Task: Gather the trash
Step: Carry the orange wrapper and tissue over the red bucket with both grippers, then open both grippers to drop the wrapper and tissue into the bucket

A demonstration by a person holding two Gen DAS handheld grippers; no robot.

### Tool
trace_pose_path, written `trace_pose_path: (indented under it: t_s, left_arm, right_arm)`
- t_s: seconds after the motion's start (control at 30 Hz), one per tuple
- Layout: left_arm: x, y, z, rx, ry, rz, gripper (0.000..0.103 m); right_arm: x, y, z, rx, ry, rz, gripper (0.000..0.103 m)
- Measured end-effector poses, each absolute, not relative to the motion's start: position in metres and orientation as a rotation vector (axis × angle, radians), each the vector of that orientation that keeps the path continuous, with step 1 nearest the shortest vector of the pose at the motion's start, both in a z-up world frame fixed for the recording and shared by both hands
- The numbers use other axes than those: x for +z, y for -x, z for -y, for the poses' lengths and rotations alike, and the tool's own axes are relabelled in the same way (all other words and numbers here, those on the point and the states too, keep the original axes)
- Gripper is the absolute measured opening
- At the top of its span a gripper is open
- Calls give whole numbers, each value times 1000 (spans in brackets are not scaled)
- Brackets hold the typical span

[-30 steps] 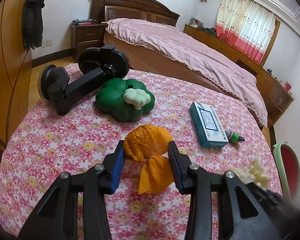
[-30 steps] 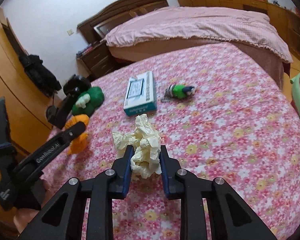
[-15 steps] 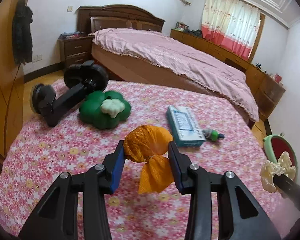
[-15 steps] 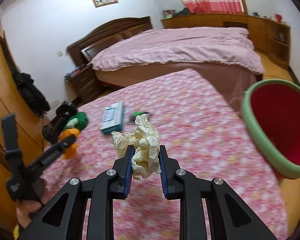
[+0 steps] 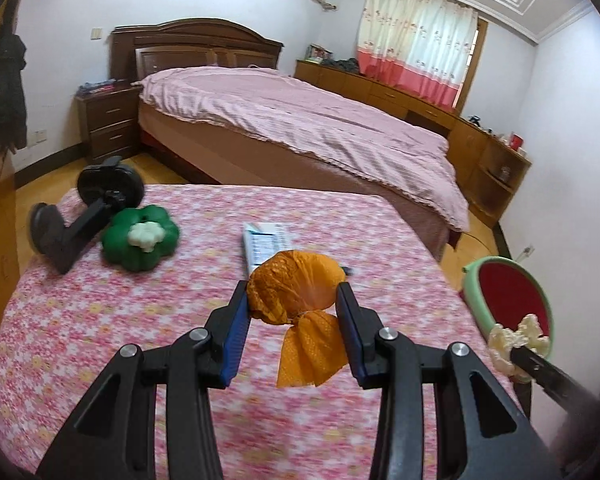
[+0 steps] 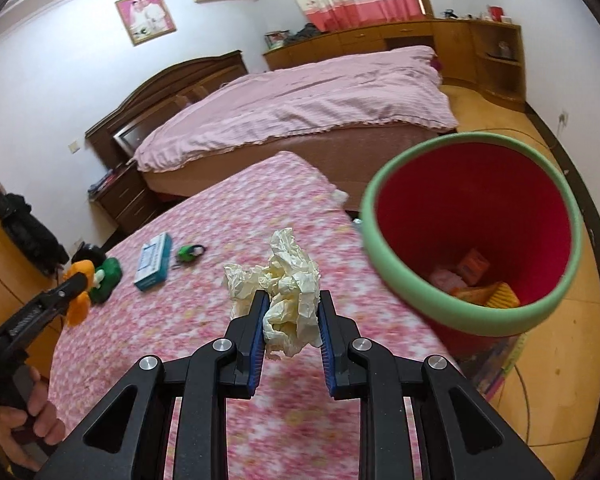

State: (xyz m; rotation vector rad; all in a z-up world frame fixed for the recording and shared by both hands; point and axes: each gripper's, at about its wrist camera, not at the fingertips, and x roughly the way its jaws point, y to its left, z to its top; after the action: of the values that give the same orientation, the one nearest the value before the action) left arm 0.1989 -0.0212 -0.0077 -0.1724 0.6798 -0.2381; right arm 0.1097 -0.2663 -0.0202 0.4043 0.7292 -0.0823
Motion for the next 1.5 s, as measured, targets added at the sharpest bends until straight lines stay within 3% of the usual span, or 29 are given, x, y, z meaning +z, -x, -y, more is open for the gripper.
trace_pose_path:
  t_s: [1.03,1.5]
  left_arm:
    - [5,-192,210,-542,-47,-745,43]
    - [-13,-206,291,-668,-120,-772,43]
  right_arm:
    - [-16,-62,409,-280,-577,-602,24]
    - [-25,-67,443,-321,-605,-600,24]
